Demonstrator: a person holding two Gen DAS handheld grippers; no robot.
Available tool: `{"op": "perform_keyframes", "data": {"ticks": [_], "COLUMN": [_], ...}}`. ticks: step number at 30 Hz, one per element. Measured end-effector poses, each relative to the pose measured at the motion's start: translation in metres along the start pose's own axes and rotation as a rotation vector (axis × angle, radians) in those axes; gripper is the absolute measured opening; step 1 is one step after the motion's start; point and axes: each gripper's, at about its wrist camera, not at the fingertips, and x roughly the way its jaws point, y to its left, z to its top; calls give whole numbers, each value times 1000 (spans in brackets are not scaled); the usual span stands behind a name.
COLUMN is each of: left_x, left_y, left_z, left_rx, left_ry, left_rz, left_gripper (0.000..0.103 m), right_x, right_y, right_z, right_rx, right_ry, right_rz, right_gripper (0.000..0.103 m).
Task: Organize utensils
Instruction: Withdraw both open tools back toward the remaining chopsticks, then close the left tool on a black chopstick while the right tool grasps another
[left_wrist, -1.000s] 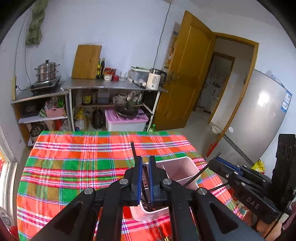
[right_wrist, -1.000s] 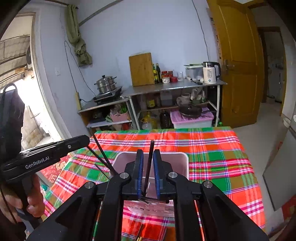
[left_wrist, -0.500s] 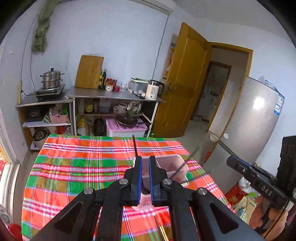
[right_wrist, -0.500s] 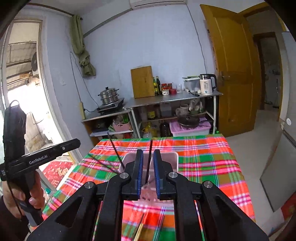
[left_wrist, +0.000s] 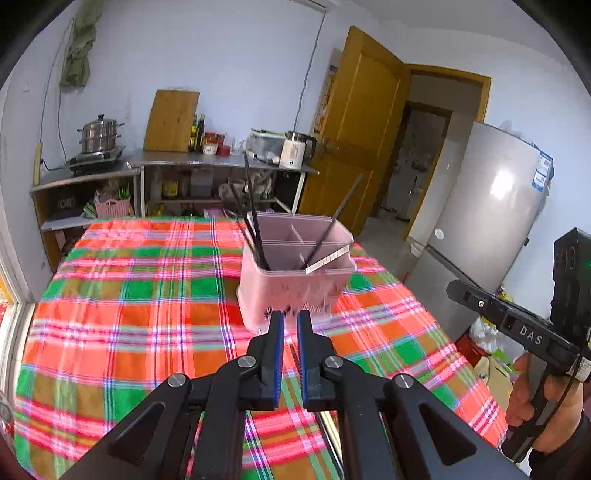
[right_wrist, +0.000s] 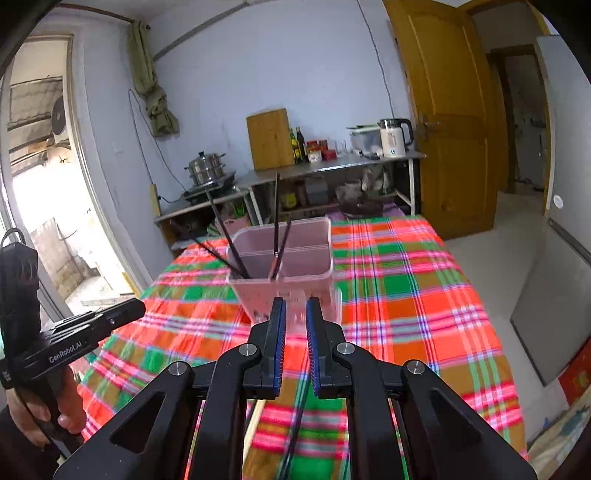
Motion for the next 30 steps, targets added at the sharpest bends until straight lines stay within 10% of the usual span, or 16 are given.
{"op": "perform_keyframes", "data": {"ticks": [30], "left_x": [77], "left_y": [16], "left_z": [-53], "left_rx": [-78], "left_ry": [204], "left_rz": [-2], "left_gripper": [18], "right_x": [80], "right_y": [-5], "right_z": [-84], "right_rx": [29], "right_ry": [287], "right_rz": [20], "right_gripper": [11]}}
